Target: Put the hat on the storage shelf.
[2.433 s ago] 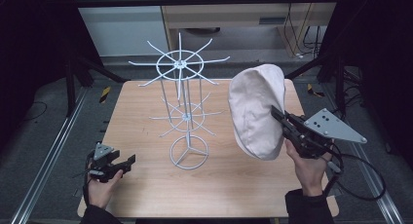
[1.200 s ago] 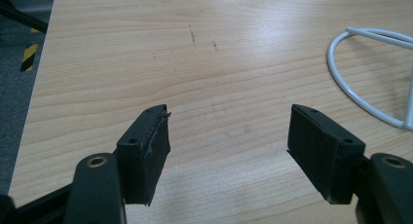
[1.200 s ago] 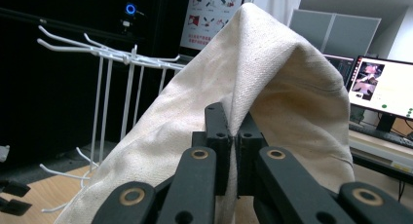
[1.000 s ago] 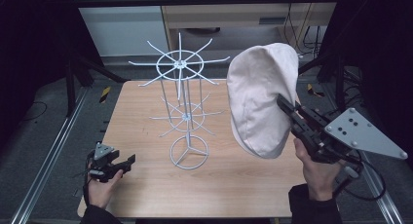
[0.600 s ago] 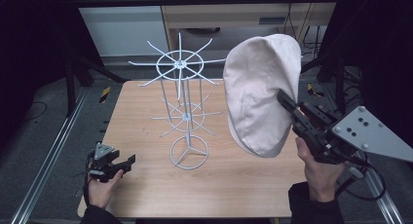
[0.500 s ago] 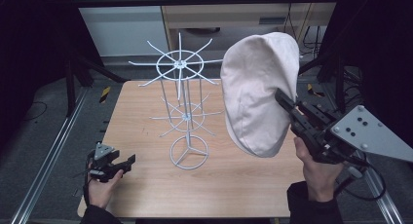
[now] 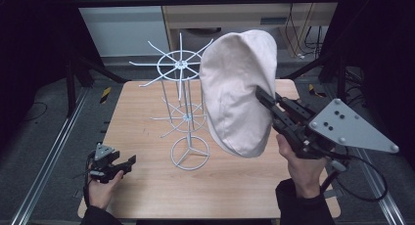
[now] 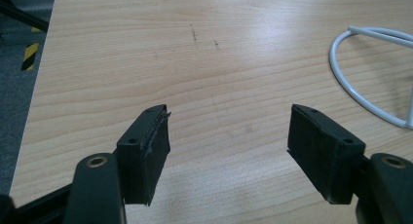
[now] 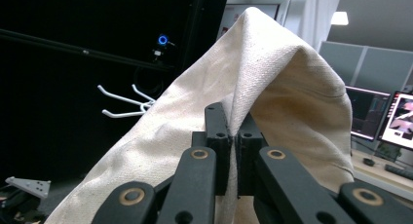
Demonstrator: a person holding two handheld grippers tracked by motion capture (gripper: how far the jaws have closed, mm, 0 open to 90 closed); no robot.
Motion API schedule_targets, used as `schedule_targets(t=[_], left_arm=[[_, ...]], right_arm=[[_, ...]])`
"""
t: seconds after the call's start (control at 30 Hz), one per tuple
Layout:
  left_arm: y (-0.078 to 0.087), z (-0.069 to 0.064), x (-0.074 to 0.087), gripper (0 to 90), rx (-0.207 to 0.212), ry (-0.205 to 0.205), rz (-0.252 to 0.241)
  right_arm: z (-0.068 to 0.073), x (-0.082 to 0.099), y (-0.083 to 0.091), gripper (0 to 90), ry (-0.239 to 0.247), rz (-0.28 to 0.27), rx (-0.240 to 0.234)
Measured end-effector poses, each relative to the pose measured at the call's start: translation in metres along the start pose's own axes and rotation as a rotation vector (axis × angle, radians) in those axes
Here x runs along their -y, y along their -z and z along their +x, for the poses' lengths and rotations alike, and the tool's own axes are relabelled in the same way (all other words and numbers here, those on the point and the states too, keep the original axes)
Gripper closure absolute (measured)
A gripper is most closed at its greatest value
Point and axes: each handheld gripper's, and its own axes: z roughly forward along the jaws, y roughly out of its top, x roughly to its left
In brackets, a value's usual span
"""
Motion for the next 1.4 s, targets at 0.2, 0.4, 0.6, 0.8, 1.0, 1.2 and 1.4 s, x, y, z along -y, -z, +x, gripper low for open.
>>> schedule_targets(t=[0.2,0.4,0.6,0.8,1.0,1.2,1.4], left_arm=[[0.0,0.0,0.0,31.4,0.0,0.0,-0.001],[0.0,0.0,0.0,31.3,0.0,0.0,0.0],[0.0,0.0,0.0,31.3,0.001,-0.004,0.004],[0.0,0.0,0.0,31.4,0.001,-0.005,0.006],[-0.001,-0.001,0.0,31.3,0.001,0.001,0.004],[-0.001,-0.001,0.0,31.3,0.001,0.0,0.004],[-0.001,-0.001,0.0,31.3,0.0,0.0,0.004]], right_arm=[[0.009,0.008,-0.013,88.4,-0.003,0.031,-0.034],[0.013,0.026,-0.022,88.4,-0.015,0.069,-0.049],[0.015,0.037,-0.022,88.4,-0.03,0.08,-0.065],[0.018,0.051,-0.024,88.3,-0.043,0.106,-0.082],[0.02,0.062,-0.025,88.1,-0.059,0.13,-0.097],[0.02,0.072,-0.026,88.0,-0.066,0.155,-0.111],[0.021,0.08,-0.028,87.7,-0.079,0.178,-0.116]])
